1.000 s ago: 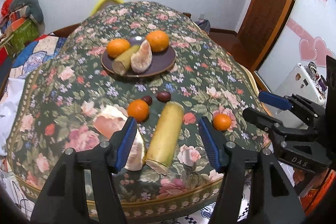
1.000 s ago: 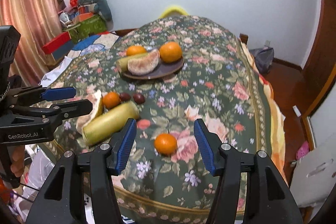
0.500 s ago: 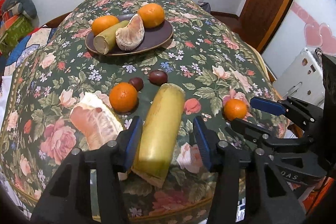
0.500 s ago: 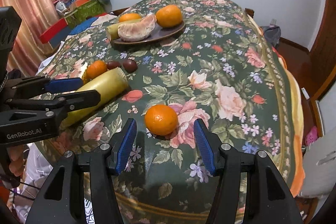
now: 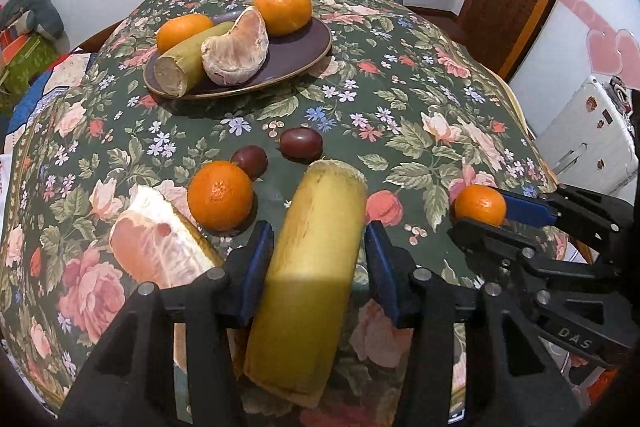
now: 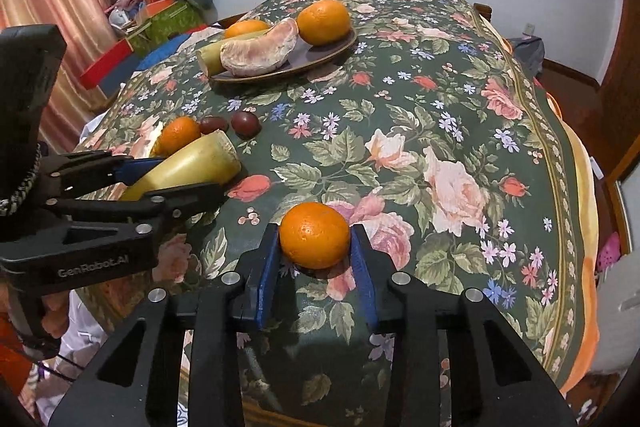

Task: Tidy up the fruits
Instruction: 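Grasp a small tangerine with right gripper while left grasps another yellow cylinder, then lift the tangerine and yellow cylinder and carry both toward the plate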

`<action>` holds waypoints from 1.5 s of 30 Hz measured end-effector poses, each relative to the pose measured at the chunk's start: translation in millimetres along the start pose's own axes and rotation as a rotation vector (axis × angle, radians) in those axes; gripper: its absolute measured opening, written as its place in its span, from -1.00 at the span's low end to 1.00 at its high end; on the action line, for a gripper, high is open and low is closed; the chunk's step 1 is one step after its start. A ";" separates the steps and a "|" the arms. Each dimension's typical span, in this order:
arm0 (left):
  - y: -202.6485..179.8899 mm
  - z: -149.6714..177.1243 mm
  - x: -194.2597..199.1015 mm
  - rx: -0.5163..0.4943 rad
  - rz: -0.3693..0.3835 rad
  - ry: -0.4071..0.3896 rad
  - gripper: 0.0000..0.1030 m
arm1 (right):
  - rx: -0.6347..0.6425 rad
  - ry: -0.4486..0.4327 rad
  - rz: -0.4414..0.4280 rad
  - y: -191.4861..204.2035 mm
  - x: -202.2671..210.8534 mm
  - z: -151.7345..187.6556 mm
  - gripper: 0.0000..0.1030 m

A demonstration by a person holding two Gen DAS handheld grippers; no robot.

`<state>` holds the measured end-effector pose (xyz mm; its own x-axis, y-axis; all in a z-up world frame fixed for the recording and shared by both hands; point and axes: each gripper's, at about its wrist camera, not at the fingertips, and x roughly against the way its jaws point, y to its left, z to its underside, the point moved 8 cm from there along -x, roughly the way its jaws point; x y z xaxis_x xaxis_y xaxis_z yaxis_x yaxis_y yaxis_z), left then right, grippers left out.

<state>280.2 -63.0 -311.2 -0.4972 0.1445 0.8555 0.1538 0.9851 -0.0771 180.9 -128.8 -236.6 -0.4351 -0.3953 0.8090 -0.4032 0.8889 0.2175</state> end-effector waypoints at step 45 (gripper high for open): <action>38.0 -116.2 58.3 0.098 0.066 -0.254 -0.30 | -0.004 -0.172 0.013 -20.2 15.1 -104.7 -0.39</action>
<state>356.2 -28.0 -204.7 -0.6886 0.2149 0.6926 0.1158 0.9754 -0.1875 266.7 -128.5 -171.6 -0.5717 -0.4173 0.7064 -0.3939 0.8949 0.2098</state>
